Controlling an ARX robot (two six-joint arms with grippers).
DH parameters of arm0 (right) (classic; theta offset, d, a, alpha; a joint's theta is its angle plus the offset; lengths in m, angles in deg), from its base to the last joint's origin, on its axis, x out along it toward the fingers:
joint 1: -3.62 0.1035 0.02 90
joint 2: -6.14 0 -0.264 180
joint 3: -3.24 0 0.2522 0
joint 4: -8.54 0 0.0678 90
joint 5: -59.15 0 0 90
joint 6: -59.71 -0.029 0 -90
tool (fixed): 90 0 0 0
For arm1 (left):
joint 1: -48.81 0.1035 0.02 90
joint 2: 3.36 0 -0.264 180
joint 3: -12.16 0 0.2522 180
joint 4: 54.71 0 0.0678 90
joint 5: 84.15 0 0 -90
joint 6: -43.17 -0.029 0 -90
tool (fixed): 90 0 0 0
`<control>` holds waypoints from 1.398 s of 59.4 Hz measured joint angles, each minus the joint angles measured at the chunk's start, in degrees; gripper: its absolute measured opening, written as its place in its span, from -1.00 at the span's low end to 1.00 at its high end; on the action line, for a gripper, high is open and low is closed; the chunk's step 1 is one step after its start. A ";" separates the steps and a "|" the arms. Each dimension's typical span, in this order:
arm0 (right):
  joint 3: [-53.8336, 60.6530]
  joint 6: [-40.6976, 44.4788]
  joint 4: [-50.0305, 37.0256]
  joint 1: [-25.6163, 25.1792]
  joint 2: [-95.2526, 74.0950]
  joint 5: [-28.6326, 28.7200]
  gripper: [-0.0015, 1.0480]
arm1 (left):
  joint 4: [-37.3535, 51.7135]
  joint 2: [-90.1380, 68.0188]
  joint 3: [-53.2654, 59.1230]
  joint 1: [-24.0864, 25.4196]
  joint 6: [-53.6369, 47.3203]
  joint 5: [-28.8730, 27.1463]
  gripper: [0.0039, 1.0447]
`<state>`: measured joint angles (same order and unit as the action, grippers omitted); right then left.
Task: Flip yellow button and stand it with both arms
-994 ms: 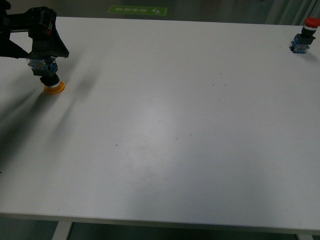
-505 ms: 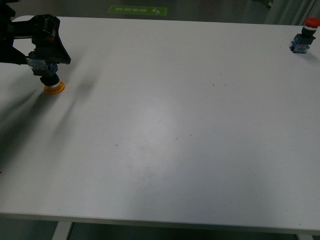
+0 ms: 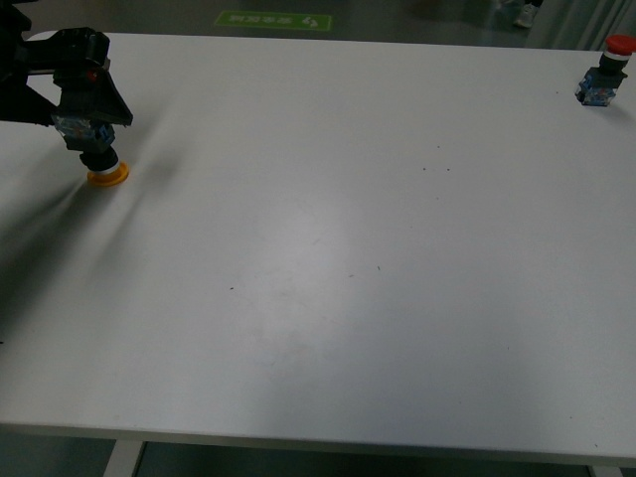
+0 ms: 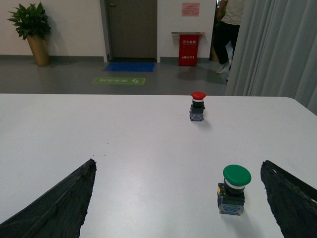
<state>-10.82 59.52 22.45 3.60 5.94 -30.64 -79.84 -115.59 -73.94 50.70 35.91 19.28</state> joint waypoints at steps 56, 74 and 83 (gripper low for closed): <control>0.00 0.00 0.00 0.00 0.00 0.00 0.86 | 48.98 8.81 17.07 -8.24 48.83 31.95 -0.31; 0.00 0.02 0.00 0.00 0.00 0.00 0.86 | 77.11 7.89 17.46 -14.36 76.78 30.12 -0.31; 0.00 0.00 0.00 0.00 0.00 0.00 0.86 | 83.95 5.70 15.69 -16.15 85.13 28.83 -0.31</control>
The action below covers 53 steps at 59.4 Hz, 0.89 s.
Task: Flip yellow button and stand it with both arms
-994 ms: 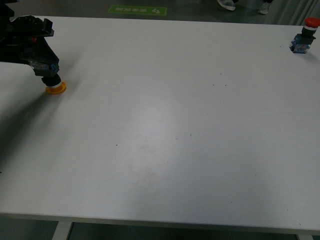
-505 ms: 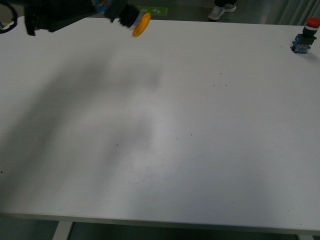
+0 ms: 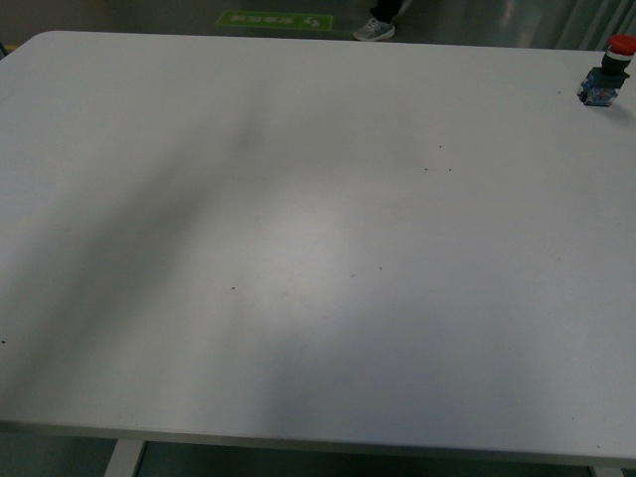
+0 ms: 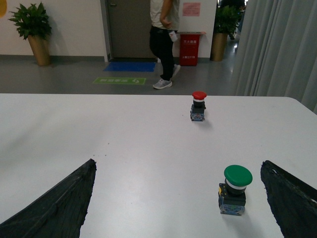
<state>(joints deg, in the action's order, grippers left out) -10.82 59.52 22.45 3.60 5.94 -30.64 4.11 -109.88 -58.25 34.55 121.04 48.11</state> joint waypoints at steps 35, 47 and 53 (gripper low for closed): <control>0.00 0.00 0.00 0.00 0.00 0.00 0.86 | -1.05 -9.70 -13.86 -5.42 9.38 -0.46 -0.31; -0.02 -0.57 0.00 0.07 -0.24 0.28 0.86 | -1.07 -9.70 -13.88 -5.42 9.22 -0.46 -0.31; -3.39 -20.37 -13.35 7.02 -16.72 -1.46 0.86 | -1.07 -9.70 -13.90 -5.42 9.20 -0.42 -0.31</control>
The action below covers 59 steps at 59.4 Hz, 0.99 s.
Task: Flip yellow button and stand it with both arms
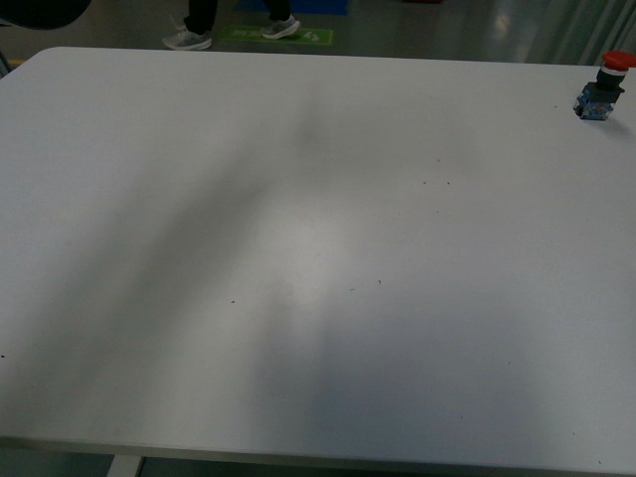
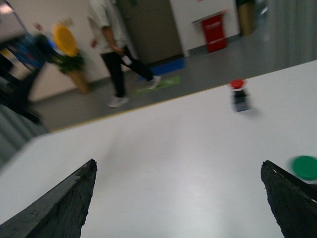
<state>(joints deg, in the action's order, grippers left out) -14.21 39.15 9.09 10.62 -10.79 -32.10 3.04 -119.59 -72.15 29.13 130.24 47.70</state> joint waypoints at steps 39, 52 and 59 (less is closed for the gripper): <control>-34.86 -59.14 -14.64 15.69 -53.81 8.59 0.86 | 0.00 0.00 0.00 0.00 -0.28 0.09 -0.31; -42.73 -60.08 -15.93 18.16 -61.70 7.80 0.86 | 0.00 0.00 0.00 0.00 -0.37 0.11 -0.31; -46.93 -60.33 -16.13 18.08 -66.01 8.48 0.86 | 0.00 0.00 0.00 0.00 -0.37 0.11 -0.31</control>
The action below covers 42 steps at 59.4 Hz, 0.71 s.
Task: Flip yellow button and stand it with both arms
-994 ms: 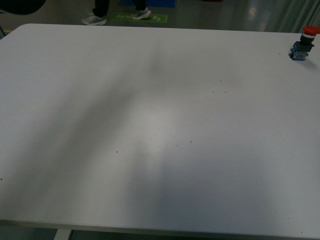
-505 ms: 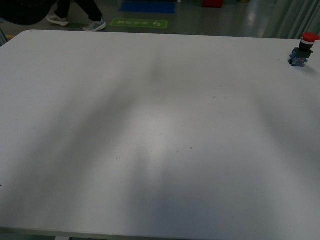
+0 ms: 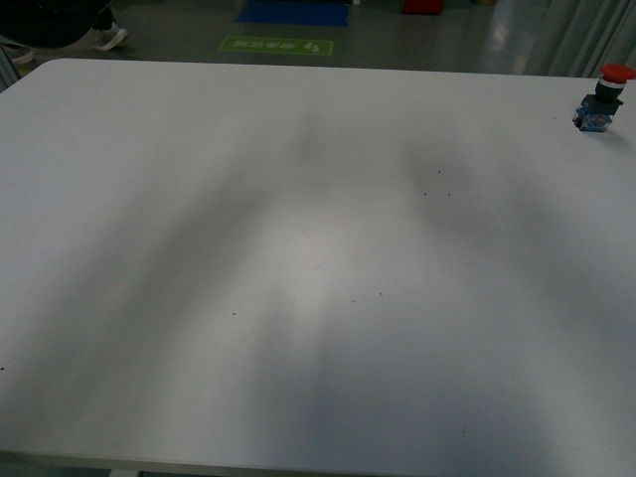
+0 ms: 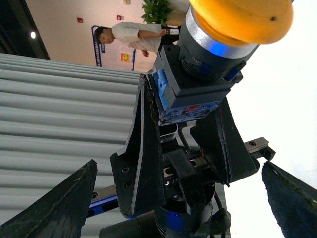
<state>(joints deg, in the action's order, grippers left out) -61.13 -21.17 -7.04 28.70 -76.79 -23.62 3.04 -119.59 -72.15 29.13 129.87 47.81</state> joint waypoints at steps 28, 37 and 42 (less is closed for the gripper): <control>-5.99 -0.20 -0.07 -2.67 -6.45 1.25 0.86 | -0.02 0.00 -0.02 0.00 -0.02 0.00 -0.31; -5.99 -0.20 -0.17 -2.71 -6.43 1.27 0.70 | 0.00 0.00 -0.02 0.00 -0.02 0.00 -0.31; -5.99 -0.15 -0.37 -2.73 -6.45 1.25 0.43 | 0.00 0.00 -0.02 0.00 -0.02 0.00 -0.31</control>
<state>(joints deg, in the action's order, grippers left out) -67.12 -21.32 -7.41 25.96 -83.24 -22.38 3.04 -119.59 -72.17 29.13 129.85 47.81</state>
